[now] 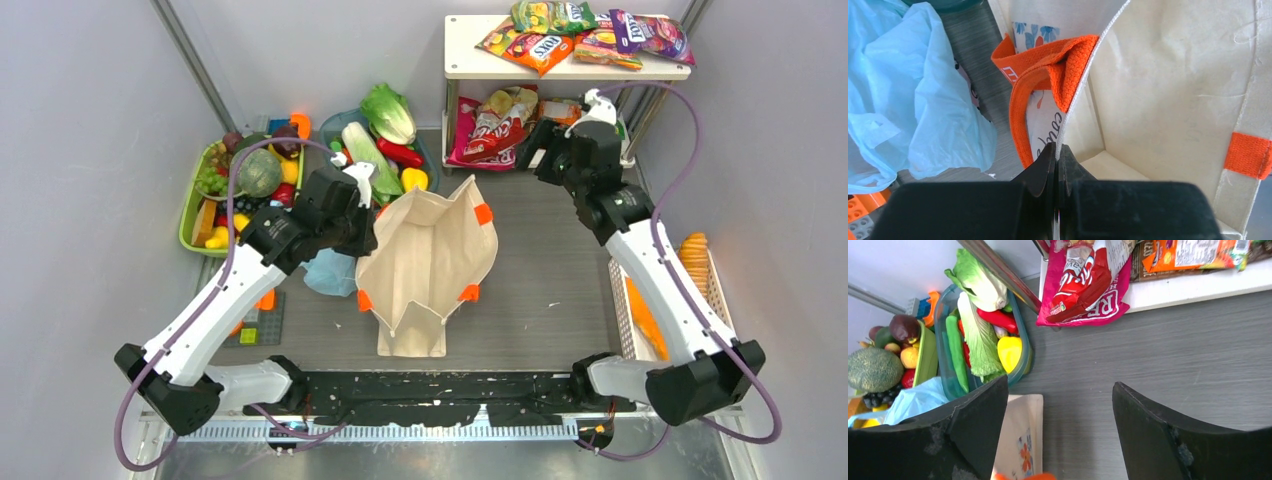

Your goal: Place the mixed food into the grocery bags and tie them

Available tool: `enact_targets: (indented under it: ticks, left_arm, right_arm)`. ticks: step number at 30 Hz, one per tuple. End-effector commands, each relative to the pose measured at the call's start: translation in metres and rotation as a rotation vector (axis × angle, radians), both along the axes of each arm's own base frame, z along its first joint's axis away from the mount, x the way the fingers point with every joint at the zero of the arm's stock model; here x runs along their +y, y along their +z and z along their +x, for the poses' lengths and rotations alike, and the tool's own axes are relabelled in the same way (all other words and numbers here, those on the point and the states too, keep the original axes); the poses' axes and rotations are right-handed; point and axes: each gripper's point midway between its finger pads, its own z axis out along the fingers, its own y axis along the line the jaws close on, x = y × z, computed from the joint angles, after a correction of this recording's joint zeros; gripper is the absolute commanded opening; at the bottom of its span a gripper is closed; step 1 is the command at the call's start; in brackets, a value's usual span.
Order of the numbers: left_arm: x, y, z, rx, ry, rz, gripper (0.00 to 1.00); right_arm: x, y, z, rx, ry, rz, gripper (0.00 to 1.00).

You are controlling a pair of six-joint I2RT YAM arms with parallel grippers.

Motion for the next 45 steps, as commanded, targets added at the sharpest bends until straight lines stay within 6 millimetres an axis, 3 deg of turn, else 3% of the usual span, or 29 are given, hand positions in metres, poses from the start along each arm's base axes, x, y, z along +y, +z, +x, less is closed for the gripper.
enact_targets:
  ticks: [1,2,3,4,7,10,11,14,15,17,23,25,26,27,28,30,31,32,39,40,42,43,45]
  left_arm:
    - [0.016,0.011,0.003,-0.076,0.009,0.040,0.00]
    - [0.018,0.013,0.003,-0.089,0.007,0.042,0.00]
    - [0.018,0.015,0.004,-0.099,0.005,0.041,0.00]
    - [0.018,0.016,0.005,-0.106,0.000,0.043,0.00]
    - [0.011,0.014,0.007,-0.132,-0.039,0.027,0.00]
    - [0.007,0.011,0.010,-0.165,-0.070,0.020,0.00]
    - [0.007,0.011,0.011,-0.171,-0.079,0.021,0.00]
    - [0.010,0.012,0.014,-0.192,-0.070,0.040,0.00]
    - [0.010,0.011,0.016,-0.197,-0.068,0.044,0.00]
    - [0.009,0.008,0.017,-0.197,-0.066,0.045,0.00]
    - [0.001,-0.001,0.020,-0.190,-0.088,0.030,0.00]
    - [0.002,0.000,0.019,-0.190,-0.091,0.028,0.00]
    - [0.002,0.002,0.018,-0.195,-0.091,0.026,0.00]
    - [0.004,0.004,0.017,-0.206,-0.088,0.022,0.00]
    - [0.005,0.006,0.017,-0.220,-0.084,0.017,0.00]
    - [0.009,0.010,0.016,-0.249,-0.076,0.006,0.00]
    - [0.010,0.011,0.015,-0.261,-0.070,0.002,0.00]
    - [0.012,0.012,0.014,-0.270,-0.068,-0.002,0.00]
    - [0.020,0.012,0.017,-0.291,-0.032,0.016,0.00]
    - [0.021,0.012,0.017,-0.288,-0.030,0.021,0.00]
    - [0.024,0.011,0.017,-0.293,-0.020,0.025,0.00]
    - [0.025,0.012,0.017,-0.299,-0.015,0.022,0.00]
    - [0.025,0.012,0.017,-0.299,-0.011,0.019,0.00]
  right_arm:
    - [0.006,0.006,0.035,-0.151,-0.040,0.219,0.84]
    - [0.006,-0.004,0.047,-0.162,-0.057,0.265,0.83]
    - [0.006,0.004,0.055,-0.211,-0.062,0.309,0.83]
    - [0.004,-0.011,0.066,-0.190,-0.081,0.317,0.83]
    - [-0.003,-0.019,0.090,-0.215,-0.141,0.344,0.84]
    - [-0.008,-0.043,0.117,-0.191,-0.203,0.367,0.85]
    - [-0.009,-0.040,0.124,-0.208,-0.208,0.378,0.85]
    - [-0.010,-0.064,0.147,-0.170,-0.235,0.386,0.84]
    - [-0.010,-0.061,0.153,-0.182,-0.243,0.396,0.83]
    - [-0.013,-0.081,0.167,-0.159,-0.278,0.407,0.82]
    - [-0.014,-0.104,0.195,-0.178,-0.303,0.426,0.75]
    - [-0.014,-0.109,0.204,-0.173,-0.305,0.424,0.64]
    - [-0.016,-0.110,0.207,-0.177,-0.306,0.423,0.43]
    - [-0.017,-0.109,0.206,-0.180,-0.310,0.423,0.34]
    - [-0.019,-0.108,0.205,-0.195,-0.317,0.423,0.18]
    - [-0.022,-0.098,0.199,-0.217,-0.313,0.418,0.07]
    - [-0.022,-0.086,0.193,-0.233,-0.306,0.415,0.06]
    - [-0.021,-0.086,0.189,-0.219,-0.300,0.406,0.05]
    - [-0.012,0.002,0.139,-0.337,-0.148,0.385,0.05]
    - [-0.013,0.023,0.128,-0.373,-0.129,0.379,0.05]
    - [-0.012,0.046,0.108,-0.408,-0.094,0.367,0.05]
    - [-0.011,0.044,0.101,-0.398,-0.080,0.361,0.05]
    - [-0.013,0.071,0.069,-0.451,-0.050,0.365,0.05]
